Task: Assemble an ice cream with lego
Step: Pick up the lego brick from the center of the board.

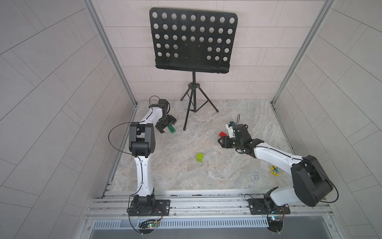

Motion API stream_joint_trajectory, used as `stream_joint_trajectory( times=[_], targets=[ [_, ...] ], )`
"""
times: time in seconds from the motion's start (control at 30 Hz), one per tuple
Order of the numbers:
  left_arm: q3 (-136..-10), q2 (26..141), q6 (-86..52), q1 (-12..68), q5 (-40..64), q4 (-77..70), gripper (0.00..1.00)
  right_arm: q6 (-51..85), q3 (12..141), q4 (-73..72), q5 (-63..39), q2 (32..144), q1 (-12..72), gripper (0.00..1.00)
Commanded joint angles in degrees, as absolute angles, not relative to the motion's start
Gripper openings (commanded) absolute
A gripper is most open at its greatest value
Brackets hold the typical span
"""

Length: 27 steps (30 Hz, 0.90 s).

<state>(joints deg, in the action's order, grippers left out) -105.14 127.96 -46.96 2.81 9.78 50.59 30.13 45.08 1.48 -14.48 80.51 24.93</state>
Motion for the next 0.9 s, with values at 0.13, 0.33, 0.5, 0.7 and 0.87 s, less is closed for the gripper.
stream_joint_trajectory(
  times=[0.13,0.33,0.5,0.7,0.87],
  targets=[
    [-108.6,131.8,-45.6,3.8,10.2,54.7,0.82,31.5,42.1,-0.8,-6.7,75.2,23.9,0.61],
    [-109.1,132.6,-45.2,4.1,10.9,54.6,0.63,31.8,41.1,-2.1,-6.8,74.1,23.6,0.59],
    [-109.5,131.8,-44.4,4.1,11.7,55.0,0.36,32.3,41.0,-2.2,-6.8,74.3,23.5,0.57],
    [-102.6,123.1,-45.0,4.2,14.7,51.0,0.18,31.2,38.4,-7.2,-11.0,73.1,23.4,0.53],
    [-82.4,103.1,-48.9,5.6,20.6,36.6,0.15,30.9,36.7,-13.7,-17.8,73.4,23.4,0.51]
  ],
)
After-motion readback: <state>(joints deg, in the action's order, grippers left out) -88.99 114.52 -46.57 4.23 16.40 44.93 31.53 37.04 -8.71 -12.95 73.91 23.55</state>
